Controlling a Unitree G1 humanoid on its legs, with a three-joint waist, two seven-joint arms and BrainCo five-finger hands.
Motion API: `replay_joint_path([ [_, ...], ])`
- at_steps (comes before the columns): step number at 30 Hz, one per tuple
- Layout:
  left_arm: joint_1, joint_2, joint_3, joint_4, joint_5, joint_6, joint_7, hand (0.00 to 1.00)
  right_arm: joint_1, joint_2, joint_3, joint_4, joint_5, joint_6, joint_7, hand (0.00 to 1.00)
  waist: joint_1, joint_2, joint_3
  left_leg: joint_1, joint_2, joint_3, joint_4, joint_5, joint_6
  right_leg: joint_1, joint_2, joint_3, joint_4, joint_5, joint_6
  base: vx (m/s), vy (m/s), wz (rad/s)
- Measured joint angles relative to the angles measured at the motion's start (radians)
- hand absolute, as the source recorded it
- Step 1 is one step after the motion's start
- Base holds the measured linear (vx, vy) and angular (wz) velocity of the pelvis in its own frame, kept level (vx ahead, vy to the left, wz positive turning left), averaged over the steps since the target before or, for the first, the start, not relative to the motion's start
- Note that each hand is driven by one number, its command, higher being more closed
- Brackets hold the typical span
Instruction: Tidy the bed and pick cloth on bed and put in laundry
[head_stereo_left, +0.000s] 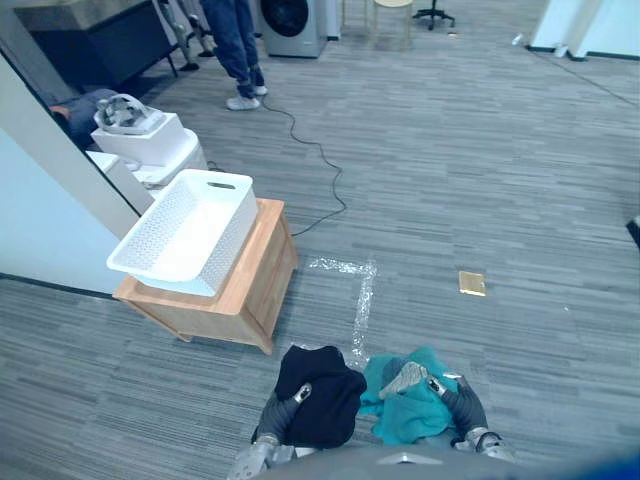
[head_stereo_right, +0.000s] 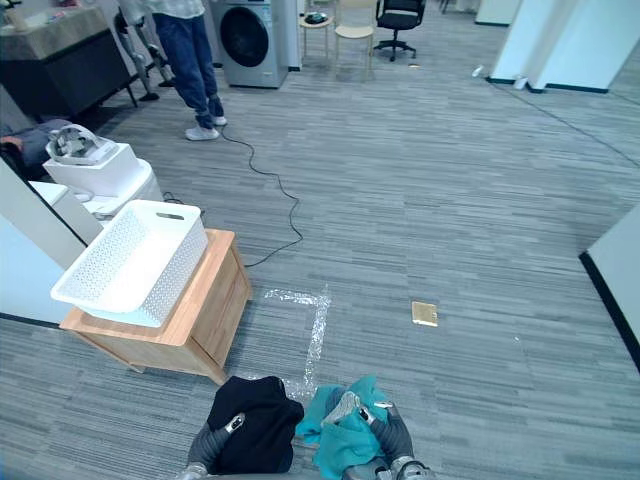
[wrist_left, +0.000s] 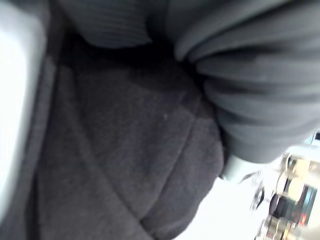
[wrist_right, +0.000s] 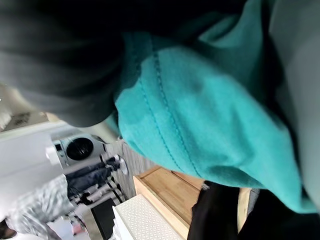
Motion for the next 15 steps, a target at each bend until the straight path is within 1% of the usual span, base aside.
replay_joint_path([
  [1,0.002,-0.004,0.006,-0.002,0.000,-0.003,-0.009,1.00,0.000,-0.006,0.000,0.000,0.000,0.002,0.001,1.00,0.000,0.006,0.002,-0.040,0.019,0.010,0.082,0.054,0.000,0.026,0.010,-0.009,-0.028,0.000,0.000,0.28,-0.243,0.24],
  [2,0.012,-0.002,0.016,-0.009,0.000,-0.009,-0.016,1.00,0.000,-0.016,0.001,-0.001,0.001,0.008,0.003,1.00,0.002,0.015,0.008,-0.106,0.059,0.048,0.228,0.152,0.007,0.088,0.031,-0.018,-0.086,-0.001,-0.002,0.33,-0.234,0.25],
  [3,0.018,-0.005,0.016,-0.023,0.000,-0.016,-0.020,1.00,0.000,-0.022,-0.002,-0.001,0.003,0.018,0.004,1.00,-0.002,0.021,0.011,-0.175,0.093,0.080,0.356,0.113,0.029,0.141,0.047,-0.034,-0.127,0.000,-0.012,0.29,-0.182,0.31],
  [4,0.025,-0.004,0.017,-0.043,0.000,-0.016,-0.021,1.00,0.000,-0.026,-0.003,-0.001,0.003,0.026,0.005,1.00,-0.001,0.020,0.014,-0.216,0.099,0.095,0.407,0.080,0.029,0.175,0.055,-0.038,-0.156,-0.001,-0.020,0.22,-0.143,0.25],
  [5,0.030,-0.004,0.019,-0.055,0.000,-0.016,-0.023,1.00,0.003,-0.032,-0.004,-0.001,0.003,0.031,0.005,1.00,0.005,0.020,0.015,-0.234,0.098,0.109,0.415,0.061,0.028,0.198,0.058,-0.040,-0.174,-0.002,-0.023,0.19,-0.108,0.07],
  [6,0.042,-0.004,0.022,-0.079,0.000,-0.014,-0.025,1.00,0.003,-0.040,-0.009,-0.002,0.003,0.036,0.013,1.00,0.014,0.020,0.015,-0.262,0.086,0.144,0.386,0.028,0.021,0.239,0.062,-0.045,-0.211,-0.003,-0.025,0.30,-0.094,-0.08],
  [7,0.054,-0.004,0.023,-0.098,0.000,-0.015,-0.025,1.00,0.005,-0.040,-0.020,-0.008,0.003,0.036,0.027,1.00,0.013,0.019,0.015,-0.283,0.061,0.199,0.285,-0.001,0.021,0.271,0.062,-0.054,-0.245,-0.006,-0.031,0.25,-0.065,-0.08],
  [8,0.055,-0.004,0.023,-0.100,0.000,-0.014,-0.025,1.00,0.006,-0.040,-0.022,-0.009,0.003,0.036,0.030,1.00,0.012,0.019,0.015,-0.284,0.057,0.214,0.257,-0.004,0.023,0.277,0.062,-0.054,-0.252,-0.006,-0.031,0.32,0.000,-0.07],
  [9,0.057,-0.004,0.024,-0.105,-0.001,-0.013,-0.024,1.00,0.012,-0.039,-0.023,-0.011,0.003,0.037,0.042,1.00,0.013,0.017,0.017,-0.285,0.033,0.274,0.132,-0.005,0.026,0.292,0.058,-0.054,-0.265,-0.007,-0.034,0.23,0.040,0.00],
  [10,0.057,-0.004,0.023,-0.107,-0.007,-0.005,-0.024,1.00,0.023,-0.038,-0.023,-0.016,0.003,0.040,0.045,1.00,0.009,0.016,0.017,-0.281,0.009,0.327,-0.004,0.005,0.032,0.303,0.056,-0.064,-0.273,-0.014,-0.022,0.28,0.060,0.05],
  [11,0.056,-0.004,0.023,-0.109,-0.008,0.001,-0.023,1.00,0.028,-0.037,-0.022,-0.019,0.003,0.041,0.045,1.00,0.006,0.016,0.017,-0.279,-0.001,0.350,-0.073,0.025,0.039,0.306,0.055,-0.069,-0.273,-0.018,-0.009,0.30,0.114,0.25],
  [12,0.056,-0.002,0.023,-0.111,-0.018,0.007,-0.022,1.00,0.043,-0.040,-0.022,-0.031,0.002,0.043,0.045,1.00,0.004,0.018,0.018,-0.275,-0.017,0.397,-0.186,0.098,0.079,0.320,0.057,-0.084,-0.271,-0.035,0.011,0.38,0.139,0.46],
  [13,0.052,0.003,0.023,-0.113,-0.028,0.008,-0.017,1.00,0.050,-0.028,-0.019,-0.041,0.001,0.045,0.045,1.00,0.006,-0.008,0.011,-0.244,-0.049,0.430,-0.247,0.100,0.102,0.334,0.033,-0.098,-0.277,-0.049,0.031,0.38,0.135,0.45],
  [14,0.052,0.007,0.023,-0.117,-0.036,0.007,-0.013,1.00,0.050,-0.027,-0.010,-0.058,0.001,0.045,0.046,1.00,0.008,-0.019,0.008,-0.240,-0.065,0.442,-0.264,0.104,0.110,0.333,0.023,-0.107,-0.288,-0.047,0.037,0.34,0.085,0.31],
  [15,0.043,0.014,0.023,-0.119,-0.049,0.005,-0.005,1.00,0.048,-0.028,0.007,-0.086,0.000,0.044,0.054,1.00,0.013,-0.035,0.007,-0.245,-0.078,0.467,-0.270,0.108,0.123,0.342,0.013,-0.119,-0.319,-0.034,0.056,0.25,0.052,0.10],
])
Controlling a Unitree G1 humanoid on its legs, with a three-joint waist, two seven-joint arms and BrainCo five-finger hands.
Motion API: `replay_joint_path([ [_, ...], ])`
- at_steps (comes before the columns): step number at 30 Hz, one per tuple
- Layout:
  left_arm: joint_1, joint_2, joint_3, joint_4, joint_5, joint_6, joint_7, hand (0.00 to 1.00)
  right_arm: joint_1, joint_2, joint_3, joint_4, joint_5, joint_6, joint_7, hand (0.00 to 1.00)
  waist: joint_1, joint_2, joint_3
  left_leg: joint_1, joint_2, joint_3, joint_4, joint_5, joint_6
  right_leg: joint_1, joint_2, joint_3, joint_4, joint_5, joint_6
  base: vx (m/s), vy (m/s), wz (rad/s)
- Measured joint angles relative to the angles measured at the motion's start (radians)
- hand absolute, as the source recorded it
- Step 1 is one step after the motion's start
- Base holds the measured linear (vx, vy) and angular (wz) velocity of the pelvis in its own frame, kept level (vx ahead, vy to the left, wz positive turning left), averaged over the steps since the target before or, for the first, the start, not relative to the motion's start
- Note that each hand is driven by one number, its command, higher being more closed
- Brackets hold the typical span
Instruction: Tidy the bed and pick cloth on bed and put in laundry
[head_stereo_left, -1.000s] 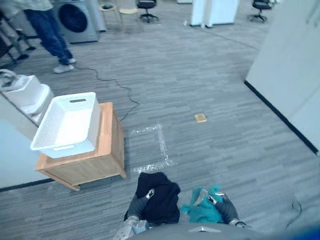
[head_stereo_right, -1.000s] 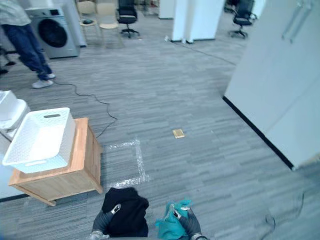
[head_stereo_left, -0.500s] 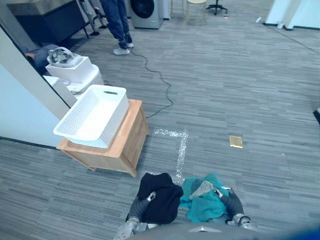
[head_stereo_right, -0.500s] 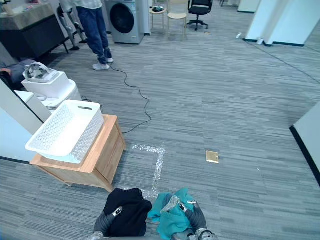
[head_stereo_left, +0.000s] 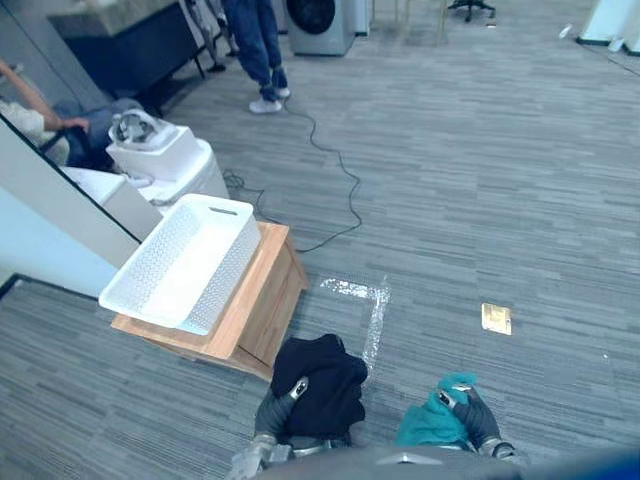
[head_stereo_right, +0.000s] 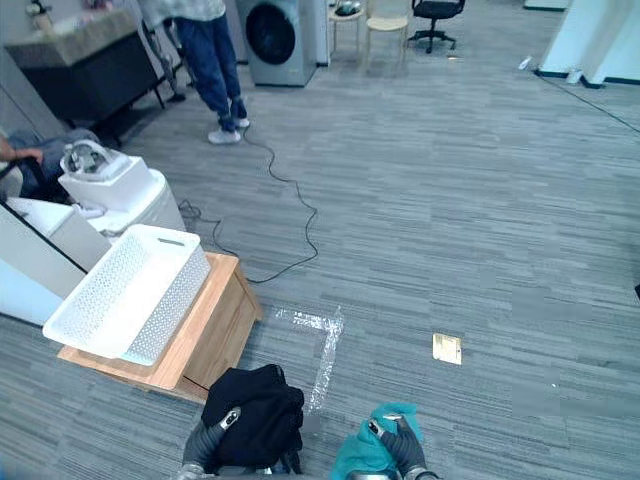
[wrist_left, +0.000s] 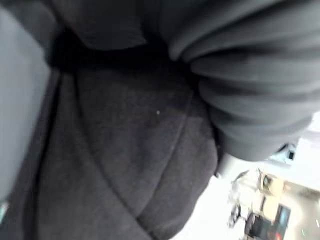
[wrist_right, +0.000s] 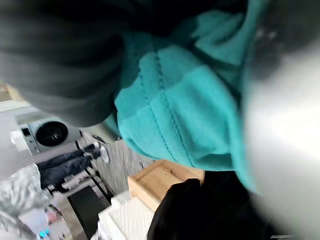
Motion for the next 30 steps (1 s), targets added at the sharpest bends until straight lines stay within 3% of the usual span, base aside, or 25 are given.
replay_joint_path([
  [3,-0.006,0.009,-0.006,-0.001,-0.008,-0.002,0.028,1.00,-0.001,0.000,0.036,-0.016,-0.016,0.003,0.019,1.00,0.003,-0.013,0.010,-0.001,0.009,0.057,0.093,-0.034,0.061,0.061,-0.013,-0.002,-0.031,0.019,0.020,0.28,0.057,0.20],
  [4,-0.006,0.010,-0.006,-0.002,-0.008,-0.003,0.031,1.00,-0.001,0.002,0.040,-0.016,-0.020,0.005,0.021,1.00,0.004,-0.018,0.013,-0.010,0.018,0.076,0.144,-0.044,0.059,0.077,-0.018,0.000,-0.027,0.025,0.023,0.24,0.071,0.22],
  [5,-0.002,0.007,-0.012,-0.001,-0.008,0.003,0.039,1.00,0.000,0.003,0.051,-0.024,-0.027,0.012,0.025,1.00,0.012,-0.002,-0.007,-0.019,0.027,0.099,0.163,-0.076,0.048,0.082,-0.015,-0.009,0.005,0.020,0.033,0.19,0.093,0.19],
  [6,0.003,-0.010,-0.027,0.001,-0.007,0.012,0.045,1.00,0.018,-0.008,0.051,-0.029,-0.040,0.015,0.026,1.00,0.010,0.022,-0.027,-0.003,0.033,0.097,0.135,-0.107,0.065,0.075,-0.011,-0.031,0.059,-0.001,0.065,0.23,0.134,0.39],
  [7,0.007,-0.014,-0.043,-0.002,-0.006,0.019,0.048,1.00,0.018,-0.007,0.055,-0.027,-0.057,0.031,0.024,1.00,0.009,0.025,-0.048,0.034,0.020,0.070,0.092,-0.164,0.074,0.042,-0.043,-0.046,0.208,-0.060,0.130,0.20,0.126,0.50],
  [8,0.006,-0.015,-0.047,-0.002,-0.005,0.025,0.049,1.00,0.014,-0.004,0.059,-0.027,-0.060,0.038,0.022,1.00,0.008,0.021,-0.055,0.047,0.009,0.054,0.073,-0.194,0.075,0.010,-0.064,-0.041,0.311,-0.088,0.147,0.22,0.117,0.72],
  [9,-0.002,-0.009,-0.042,-0.006,-0.004,0.032,0.049,1.00,-0.003,0.007,0.074,-0.027,-0.074,0.049,0.010,1.00,0.010,-0.014,-0.054,0.077,-0.029,0.034,0.062,-0.200,0.079,-0.101,-0.144,-0.004,0.601,-0.094,0.145,0.19,0.075,0.58],
  [11,-0.004,0.016,-0.044,-0.030,0.012,0.048,0.067,1.00,-0.018,0.033,0.100,-0.027,-0.100,0.051,-0.012,1.00,0.013,-0.057,-0.035,0.139,-0.077,-0.018,0.042,-0.214,0.081,-0.238,-0.240,0.067,0.950,-0.026,0.115,0.24,0.026,0.87],
  [13,-0.005,0.035,-0.052,-0.026,0.014,0.059,0.080,1.00,-0.005,0.040,0.119,-0.033,-0.110,0.048,-0.035,1.00,0.005,-0.065,-0.037,0.210,-0.084,-0.075,0.010,-0.219,0.077,-0.298,-0.262,0.090,1.056,-0.071,0.094,0.28,-0.021,1.06],
  [17,-0.017,0.041,-0.057,0.007,-0.002,0.059,0.114,1.00,-0.006,0.040,0.121,-0.035,-0.113,0.029,-0.055,1.00,-0.006,-0.064,-0.040,0.292,-0.102,-0.212,-0.072,-0.209,0.062,-0.436,-0.242,0.144,0.880,-0.105,0.080,0.28,-0.080,1.04],
  [20,-0.024,0.042,-0.058,0.034,-0.010,0.059,0.129,1.00,-0.021,0.041,0.120,-0.005,-0.098,0.004,-0.047,1.00,-0.022,-0.059,-0.042,0.315,-0.074,-0.357,-0.113,-0.203,0.039,-0.444,-0.122,0.246,0.519,-0.082,0.056,0.29,-0.229,1.42],
  [21,-0.022,0.044,-0.060,0.036,-0.010,0.054,0.133,1.00,-0.024,0.042,0.117,0.001,-0.083,-0.003,-0.042,1.00,-0.029,-0.059,-0.042,0.313,-0.059,-0.426,-0.125,-0.201,0.016,-0.441,-0.071,0.320,0.358,-0.025,0.059,0.26,-0.248,1.31],
  [22,-0.017,0.049,-0.062,0.033,-0.008,0.048,0.133,1.00,-0.022,0.042,0.116,0.003,-0.074,-0.006,-0.038,1.00,-0.029,-0.064,-0.045,0.310,-0.057,-0.455,-0.128,-0.203,0.003,-0.429,-0.057,0.362,0.278,0.016,0.064,0.35,-0.334,1.71],
  [23,-0.027,0.053,-0.073,0.050,-0.007,0.040,0.134,1.00,-0.022,0.043,0.106,0.009,-0.066,-0.017,-0.033,1.00,-0.033,-0.062,-0.042,0.314,-0.043,-0.502,-0.123,-0.216,-0.025,-0.388,-0.041,0.365,0.249,0.117,0.064,0.28,-0.266,1.28],
  [25,-0.006,0.036,-0.086,0.041,0.005,0.018,0.133,1.00,-0.024,0.024,0.072,0.024,-0.031,-0.016,-0.028,1.00,-0.007,-0.001,-0.049,0.313,0.013,-0.498,-0.124,-0.196,-0.061,-0.375,-0.027,0.327,0.313,0.075,0.054,0.35,-0.305,1.13],
  [29,0.020,0.030,-0.073,0.035,0.012,-0.004,0.148,1.00,-0.056,0.023,0.076,0.054,-0.013,-0.013,0.002,1.00,0.001,0.019,-0.058,0.270,0.045,-0.493,-0.107,-0.164,-0.110,-0.373,-0.035,0.243,0.344,0.031,0.031,0.22,-0.209,0.72],
  [30,0.024,0.030,-0.059,0.026,0.010,-0.012,0.153,1.00,-0.069,0.028,0.075,0.052,-0.014,-0.010,0.007,1.00,0.002,0.006,-0.054,0.220,0.042,-0.474,-0.050,-0.154,-0.119,-0.356,-0.050,0.218,0.319,0.005,0.027,0.06,-0.157,0.69],
])
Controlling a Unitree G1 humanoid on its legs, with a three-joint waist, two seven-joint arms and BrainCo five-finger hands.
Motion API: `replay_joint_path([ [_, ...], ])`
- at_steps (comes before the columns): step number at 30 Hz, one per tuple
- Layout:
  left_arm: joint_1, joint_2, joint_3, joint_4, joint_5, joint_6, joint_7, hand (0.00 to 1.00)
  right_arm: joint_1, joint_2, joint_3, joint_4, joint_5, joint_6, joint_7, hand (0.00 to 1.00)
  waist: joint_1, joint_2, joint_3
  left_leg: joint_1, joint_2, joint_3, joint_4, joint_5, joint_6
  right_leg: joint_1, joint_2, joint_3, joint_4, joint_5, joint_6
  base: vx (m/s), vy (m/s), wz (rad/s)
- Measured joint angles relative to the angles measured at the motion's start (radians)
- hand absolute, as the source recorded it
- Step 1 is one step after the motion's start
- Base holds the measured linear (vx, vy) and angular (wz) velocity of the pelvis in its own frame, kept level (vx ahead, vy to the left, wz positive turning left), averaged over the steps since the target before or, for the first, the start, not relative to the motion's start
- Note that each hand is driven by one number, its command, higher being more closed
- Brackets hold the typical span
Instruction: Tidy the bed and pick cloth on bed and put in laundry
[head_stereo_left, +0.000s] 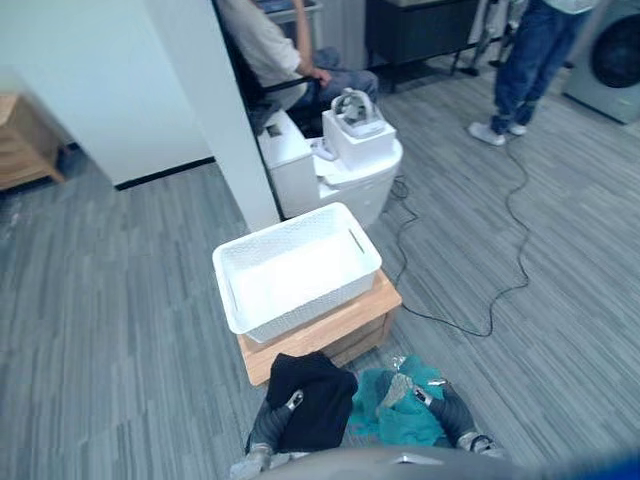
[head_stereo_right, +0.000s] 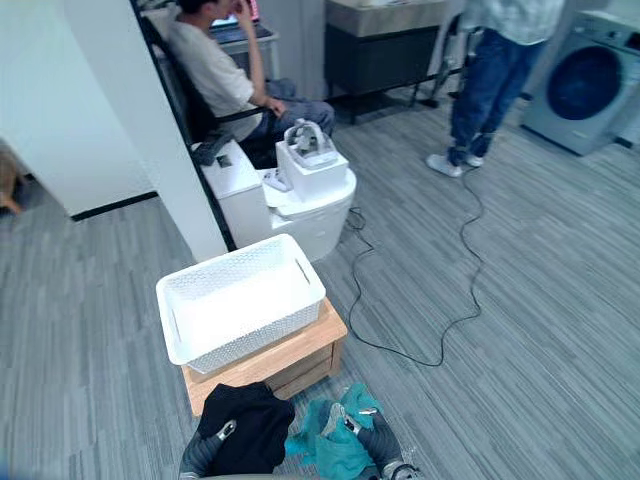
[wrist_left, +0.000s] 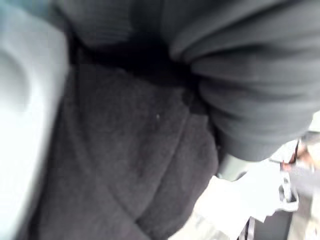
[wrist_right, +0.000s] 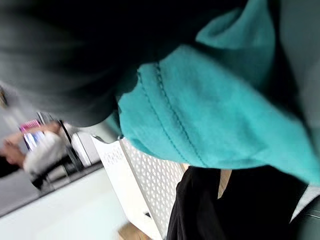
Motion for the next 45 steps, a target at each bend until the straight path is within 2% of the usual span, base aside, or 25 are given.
replay_joint_path([
  [2,0.000,-0.017,0.021,-0.006,-0.021,0.000,0.002,1.00,-0.001,-0.002,0.000,-0.001,-0.003,0.025,-0.004,1.00,-0.004,0.002,0.003,-0.093,0.015,0.055,0.148,0.013,-0.020,0.051,-0.008,-0.059,-0.066,-0.016,-0.018,0.02,-0.141,1.04],
  [4,0.012,-0.033,0.046,-0.036,-0.051,0.002,0.001,1.00,0.011,-0.013,0.002,-0.007,-0.006,0.053,-0.005,1.00,0.002,0.003,0.015,-0.166,0.056,0.168,0.306,0.069,-0.030,0.140,-0.013,-0.126,-0.136,-0.010,-0.020,0.02,-0.121,1.03],
  [5,0.023,-0.043,0.060,-0.051,-0.057,0.007,0.002,1.00,0.019,-0.019,0.003,-0.019,-0.006,0.068,-0.006,1.00,0.009,0.007,0.018,-0.179,0.077,0.223,0.356,0.101,-0.027,0.182,-0.014,-0.149,-0.166,-0.008,-0.019,0.02,-0.139,0.82],
  [6,0.037,-0.048,0.072,-0.074,-0.059,0.014,0.001,1.00,0.023,-0.021,0.002,-0.030,-0.007,0.082,-0.007,1.00,0.021,-0.009,0.014,-0.183,0.094,0.296,0.383,0.119,-0.011,0.225,-0.024,-0.191,-0.202,0.001,-0.024,0.02,-0.095,0.79],
  [8,0.039,-0.054,0.068,-0.072,-0.060,0.024,-0.002,1.00,0.019,-0.033,-0.012,-0.043,-0.019,0.092,-0.010,1.00,0.021,0.010,0.006,-0.178,0.103,0.375,0.340,0.102,0.007,0.232,-0.027,-0.223,-0.211,0.002,-0.022,0.04,-0.040,0.65],
  [10,0.039,-0.075,0.091,-0.066,-0.061,0.047,-0.006,1.00,0.013,-0.034,-0.057,-0.048,-0.032,0.107,-0.025,1.00,0.010,0.023,0.008,-0.124,0.088,0.484,0.214,0.092,0.008,0.245,-0.034,-0.246,-0.214,0.028,0.003,0.12,0.036,0.69],
  [13,0.041,-0.070,0.109,-0.070,-0.061,0.052,-0.007,1.00,0.019,-0.028,-0.060,-0.050,-0.045,0.113,-0.038,1.00,0.026,-0.011,0.017,-0.120,0.065,0.527,0.226,0.104,0.043,0.299,-0.063,-0.244,-0.248,0.042,0.021,0.13,0.091,0.49],
  [17,0.035,-0.072,0.115,-0.068,-0.061,0.077,-0.007,1.00,0.001,-0.020,-0.085,-0.050,-0.044,0.117,-0.083,1.00,0.019,-0.009,-0.018,-0.057,0.011,0.519,0.030,0.091,0.069,0.286,-0.064,-0.242,-0.245,0.041,0.024,0.07,0.120,0.35],
  [19,0.034,-0.075,0.140,-0.068,-0.060,0.100,-0.007,1.00,-0.008,-0.015,-0.082,-0.050,-0.044,0.117,-0.106,1.00,0.025,-0.028,-0.011,-0.052,0.002,0.518,0.023,0.081,0.085,0.258,-0.082,-0.241,-0.160,0.020,0.033,-0.03,0.150,0.25],
  [21,0.036,-0.073,0.169,-0.063,-0.054,0.125,-0.017,1.00,0.011,0.006,-0.116,-0.054,-0.044,0.108,-0.155,1.00,0.015,-0.047,-0.009,-0.020,-0.008,0.492,-0.029,0.019,0.089,0.168,-0.134,-0.210,0.108,-0.023,0.046,-0.06,0.122,0.49],
  [23,0.039,-0.049,0.181,-0.061,-0.047,0.127,-0.027,1.00,0.017,0.031,-0.138,-0.054,-0.044,0.104,-0.183,1.00,0.015,-0.083,0.002,0.026,-0.049,0.460,-0.059,0.015,0.105,0.086,-0.205,-0.130,0.338,-0.005,0.037,-0.02,0.023,0.50],
  [24,0.043,-0.037,0.179,-0.058,-0.047,0.138,-0.032,1.00,0.037,0.040,-0.142,-0.054,-0.045,0.096,-0.202,1.00,0.003,-0.089,-0.003,0.039,-0.055,0.434,-0.063,0.013,0.107,0.063,-0.210,-0.094,0.387,-0.041,0.034,0.00,-0.012,0.79],
  [25,0.041,-0.023,0.187,-0.040,-0.047,0.147,-0.046,1.00,0.049,0.044,-0.152,-0.054,-0.046,0.082,-0.233,1.00,-0.004,-0.092,-0.005,0.057,-0.054,0.410,-0.077,0.014,0.105,0.041,-0.200,-0.079,0.370,-0.084,0.018,0.01,-0.003,0.66],
  [26,0.041,-0.023,0.189,-0.038,-0.047,0.148,-0.048,1.00,0.049,0.044,-0.154,-0.054,-0.046,0.078,-0.239,1.00,-0.006,-0.092,-0.005,0.058,-0.053,0.406,-0.080,0.015,0.104,0.034,-0.197,-0.079,0.361,-0.087,0.014,0.03,-0.002,0.66],
  [27,0.037,-0.024,0.206,-0.032,-0.045,0.153,-0.056,1.00,0.047,0.047,-0.166,-0.061,-0.048,0.056,-0.271,1.00,-0.008,-0.088,-0.007,0.056,-0.053,0.382,-0.100,0.029,0.099,0.010,-0.178,-0.074,0.265,-0.084,0.011,0.06,-0.029,0.51],
  [29,0.037,-0.020,0.217,-0.033,-0.043,0.166,-0.070,1.00,0.048,0.050,-0.182,-0.080,-0.068,0.052,-0.298,1.00,-0.008,-0.084,-0.010,0.057,-0.051,0.354,-0.124,0.044,0.087,0.011,-0.147,-0.062,0.133,-0.065,0.017,0.10,-0.068,0.51],
  [30,0.037,-0.007,0.224,-0.037,-0.037,0.174,-0.076,1.00,0.048,0.050,-0.199,-0.120,-0.076,0.052,-0.311,1.00,-0.007,-0.085,-0.011,0.054,-0.047,0.342,-0.129,0.051,0.070,0.016,-0.122,-0.032,0.028,-0.024,0.022,0.20,-0.154,0.37],
  [31,0.050,0.004,0.240,-0.059,-0.036,0.191,-0.086,1.00,0.048,0.052,-0.219,-0.178,-0.084,0.051,-0.325,1.00,-0.005,-0.099,-0.021,0.047,-0.050,0.334,-0.130,0.054,0.061,0.025,-0.105,-0.008,-0.075,0.056,0.020,0.22,-0.177,0.33],
  [32,0.058,0.014,0.248,-0.064,-0.036,0.196,-0.088,1.00,0.047,0.055,-0.236,-0.206,-0.084,0.050,-0.329,1.00,-0.006,-0.103,-0.025,0.046,-0.049,0.326,-0.130,0.052,0.054,0.031,-0.098,0.007,-0.095,0.106,0.036,0.26,-0.191,0.30],
  [33,0.061,0.008,0.253,-0.072,-0.036,0.224,-0.088,1.00,0.048,0.051,-0.282,-0.257,-0.085,0.045,-0.336,1.00,-0.005,-0.082,-0.046,0.049,-0.024,0.319,-0.146,0.062,0.037,0.050,-0.070,-0.011,-0.121,0.113,0.029,0.24,-0.137,0.11],
  [36,0.068,-0.015,0.255,-0.094,-0.036,0.245,-0.094,1.00,-0.021,-0.003,-0.358,-0.379,-0.087,0.030,-0.330,1.00,0.000,-0.035,-0.066,0.060,0.014,0.332,-0.199,0.086,0.008,0.064,-0.020,-0.027,-0.187,0.131,0.008,0.20,-0.089,-0.01],
  [38,0.068,-0.019,0.270,-0.112,-0.036,0.253,-0.097,1.00,-0.069,-0.057,-0.392,-0.434,-0.091,0.034,-0.318,1.00,0.003,-0.027,-0.066,0.066,0.031,0.349,-0.199,0.089,0.002,0.099,0.000,-0.038,-0.237,0.150,0.003,0.12,-0.041,0.08],
  [40,0.066,-0.026,0.303,-0.112,-0.029,0.257,-0.110,1.00,-0.147,-0.121,-0.432,-0.517,-0.094,0.065,-0.292,1.00,0.022,-0.029,-0.072,0.077,0.036,0.354,-0.201,0.088,0.001,0.134,0.010,-0.042,-0.286,0.164,0.007,0.03,-0.008,0.04],
  [43,0.064,-0.026,0.322,-0.112,-0.006,0.257,-0.120,1.00,-0.267,-0.168,-0.436,-0.558,-0.102,0.113,-0.275,1.00,0.028,-0.051,-0.079,0.066,0.031,0.353,-0.215,0.087,0.000,0.142,0.010,-0.046,-0.328,0.189,0.013,-0.03,0.009,0.04],
  [45,0.061,-0.022,0.323,-0.107,0.005,0.256,-0.126,1.00,-0.374,-0.191,-0.431,-0.564,-0.103,0.168,-0.261,1.00,0.046,-0.061,-0.084,0.060,0.024,0.351,-0.216,0.087,0.000,0.152,0.008,-0.046,-0.364,0.207,0.018,0.00,0.000,0.00],
])
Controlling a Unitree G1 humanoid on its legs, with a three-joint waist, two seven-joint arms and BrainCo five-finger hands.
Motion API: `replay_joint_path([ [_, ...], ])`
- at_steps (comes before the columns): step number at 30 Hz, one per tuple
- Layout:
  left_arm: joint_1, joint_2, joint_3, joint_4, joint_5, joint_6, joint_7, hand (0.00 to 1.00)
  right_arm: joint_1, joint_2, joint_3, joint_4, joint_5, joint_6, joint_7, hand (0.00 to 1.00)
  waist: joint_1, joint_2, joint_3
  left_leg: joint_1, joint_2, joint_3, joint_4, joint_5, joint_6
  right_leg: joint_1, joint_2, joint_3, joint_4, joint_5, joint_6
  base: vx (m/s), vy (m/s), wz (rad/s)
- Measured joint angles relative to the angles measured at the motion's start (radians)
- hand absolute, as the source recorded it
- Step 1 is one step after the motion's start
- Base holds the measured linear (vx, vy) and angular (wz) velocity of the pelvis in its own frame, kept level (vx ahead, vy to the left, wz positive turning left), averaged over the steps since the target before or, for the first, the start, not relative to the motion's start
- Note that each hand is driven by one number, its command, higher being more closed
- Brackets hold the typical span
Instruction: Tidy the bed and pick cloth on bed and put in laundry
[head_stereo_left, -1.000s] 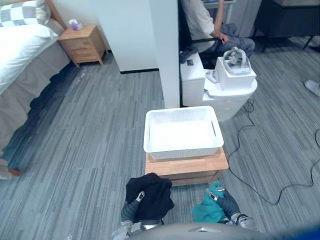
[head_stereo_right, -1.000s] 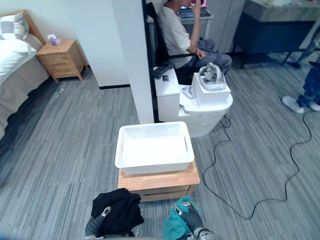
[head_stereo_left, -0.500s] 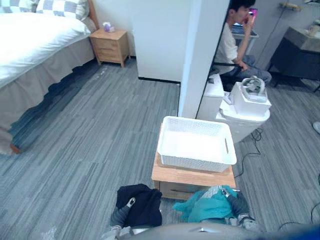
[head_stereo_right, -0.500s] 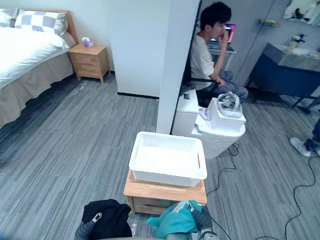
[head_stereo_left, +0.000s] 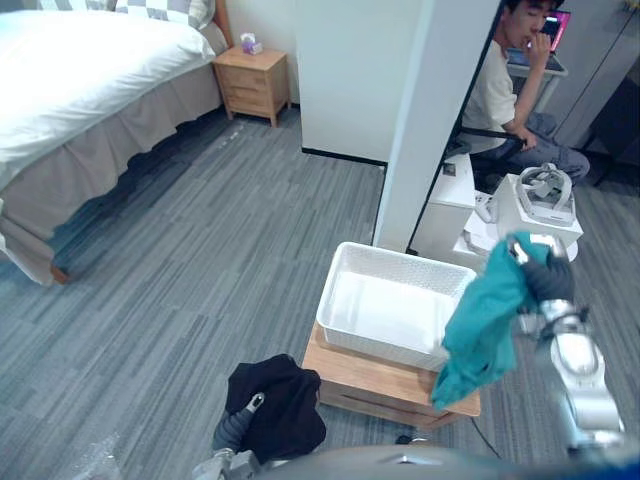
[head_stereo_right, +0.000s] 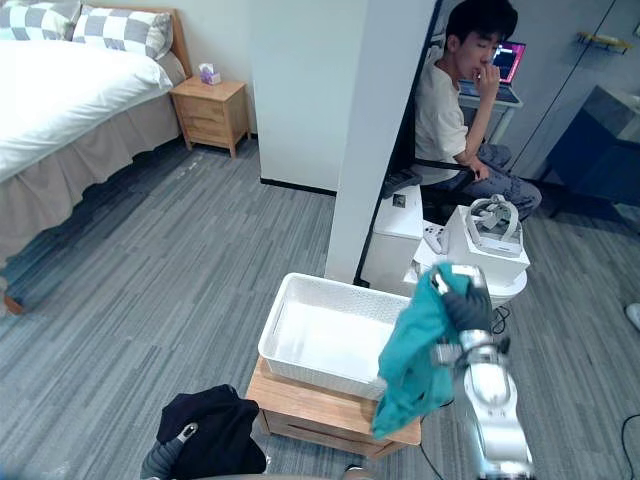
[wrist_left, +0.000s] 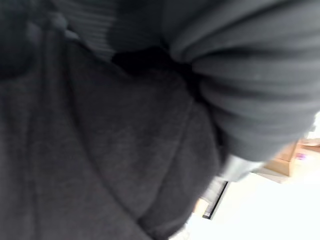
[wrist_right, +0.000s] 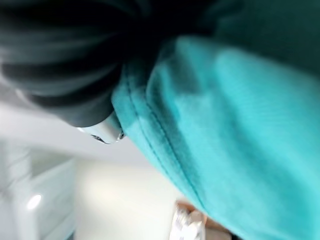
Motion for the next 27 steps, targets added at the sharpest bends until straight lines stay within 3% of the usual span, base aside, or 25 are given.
replay_joint_path([
  [6,-0.028,-0.007,-0.002,0.103,0.038,-0.018,-0.005,1.00,-0.233,-0.044,0.068,0.002,0.001,0.158,-0.004,1.00,0.031,0.001,-0.011,-0.004,-0.019,-0.008,-0.018,0.014,0.008,0.005,-0.005,-0.008,-0.029,0.013,0.001,0.01,0.004,0.04],
  [13,-0.057,-0.015,-0.003,0.153,0.067,-0.060,-0.015,1.00,-0.403,-0.044,0.148,0.105,0.001,0.270,-0.028,1.00,0.044,0.021,-0.004,-0.034,-0.024,-0.023,-0.035,0.049,-0.001,0.007,-0.013,-0.055,-0.054,0.025,-0.007,0.00,-0.024,0.19],
  [18,-0.083,-0.015,-0.009,0.170,0.067,-0.067,-0.029,1.00,-0.530,-0.041,0.177,0.205,-0.009,0.295,-0.058,1.00,0.064,0.028,0.006,-0.058,-0.021,-0.035,-0.034,0.053,0.001,-0.002,-0.006,-0.068,-0.060,0.028,-0.011,-0.04,-0.030,0.10],
  [22,-0.136,-0.009,-0.011,0.163,0.067,-0.067,-0.029,1.00,-0.618,-0.034,0.178,0.281,-0.007,0.303,-0.097,1.00,0.073,0.020,0.051,-0.111,-0.021,-0.054,-0.036,0.078,0.002,-0.045,-0.007,-0.083,-0.059,0.042,-0.025,-0.08,-0.044,0.12],
  [27,-0.241,0.011,-0.009,0.140,0.066,-0.068,0.000,1.00,-0.700,0.001,0.171,0.422,0.000,0.271,-0.150,1.00,0.088,0.024,0.175,-0.184,-0.016,-0.055,-0.051,0.117,0.002,-0.125,-0.002,-0.081,-0.050,0.064,-0.044,-0.09,-0.050,0.00],
])
